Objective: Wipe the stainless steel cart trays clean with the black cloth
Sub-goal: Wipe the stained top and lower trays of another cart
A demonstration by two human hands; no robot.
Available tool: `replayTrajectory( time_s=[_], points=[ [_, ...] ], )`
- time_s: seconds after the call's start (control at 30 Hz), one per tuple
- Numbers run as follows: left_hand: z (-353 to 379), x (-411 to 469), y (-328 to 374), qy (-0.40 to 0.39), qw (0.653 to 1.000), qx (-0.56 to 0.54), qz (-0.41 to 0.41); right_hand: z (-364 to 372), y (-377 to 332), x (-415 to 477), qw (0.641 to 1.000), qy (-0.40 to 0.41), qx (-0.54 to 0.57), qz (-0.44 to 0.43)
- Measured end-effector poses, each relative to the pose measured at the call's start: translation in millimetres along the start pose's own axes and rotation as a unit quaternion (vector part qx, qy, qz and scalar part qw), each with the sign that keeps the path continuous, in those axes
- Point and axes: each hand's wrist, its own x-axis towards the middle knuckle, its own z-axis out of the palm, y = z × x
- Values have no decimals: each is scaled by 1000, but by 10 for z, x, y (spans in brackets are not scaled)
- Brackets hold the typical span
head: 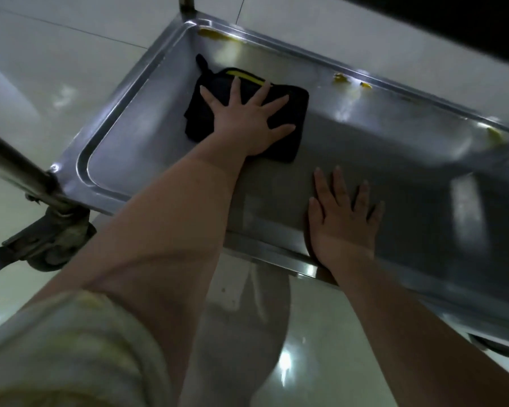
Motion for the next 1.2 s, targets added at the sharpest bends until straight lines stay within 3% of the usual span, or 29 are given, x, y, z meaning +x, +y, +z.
replayTrajectory(
  time_s=[0.2, 0.43, 0.6, 0.67, 0.8, 1.2],
  points=[
    [-11, -18, 8, -12, 1000, 10, -2, -1, -16, 11, 1000, 0, 9, 5],
    [87, -1164, -336, -59, 998, 30, 4, -1, -34, -6, 1000, 6, 12, 5],
    [137, -1585, -558, -40, 999, 17, -28, -90, -158, 36, 998, -11, 40, 42],
    [133, -1580, -537, -41, 999, 7, -33, -149, -364, 105, 996, -13, 83, 37],
    [121, -1553, -519, -41, 999, 0, -26, -69, -714, 142, 997, 4, 28, -66],
    [-100, -360, -989, -15, 1000, 19, -16, -38, -699, 107, 996, -20, -16, -89]
  ],
)
